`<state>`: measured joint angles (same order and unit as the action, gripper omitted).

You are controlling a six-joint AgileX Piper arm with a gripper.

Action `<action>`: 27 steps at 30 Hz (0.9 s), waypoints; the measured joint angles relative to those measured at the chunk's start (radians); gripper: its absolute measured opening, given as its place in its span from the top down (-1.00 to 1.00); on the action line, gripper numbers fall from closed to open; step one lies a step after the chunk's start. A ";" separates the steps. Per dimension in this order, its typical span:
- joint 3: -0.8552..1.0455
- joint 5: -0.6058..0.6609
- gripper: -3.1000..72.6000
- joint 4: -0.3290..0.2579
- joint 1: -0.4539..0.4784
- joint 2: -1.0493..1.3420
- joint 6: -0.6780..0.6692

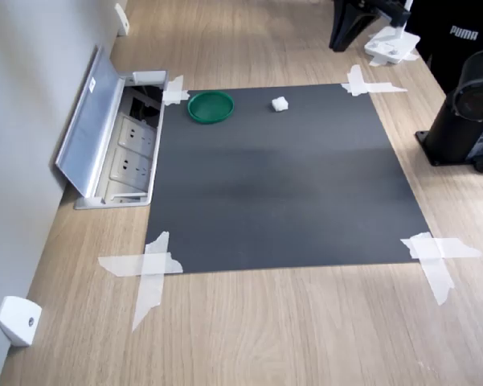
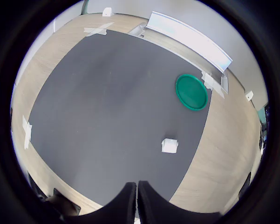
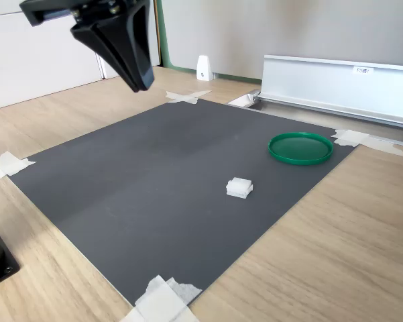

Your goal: Grasp a white terminal and put it on the green lid.

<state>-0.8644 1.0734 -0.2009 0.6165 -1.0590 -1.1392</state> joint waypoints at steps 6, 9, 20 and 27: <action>-0.102 0.028 0.89 -0.034 0.070 -0.094 -0.028; -0.161 0.054 0.71 -0.005 0.070 -0.152 -0.020; -0.211 0.068 -0.85 0.051 0.070 -0.333 0.013; -0.213 0.067 -0.99 0.039 0.060 -0.337 -0.010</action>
<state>-1.0775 1.1400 -0.1623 0.6769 -1.3965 -1.1495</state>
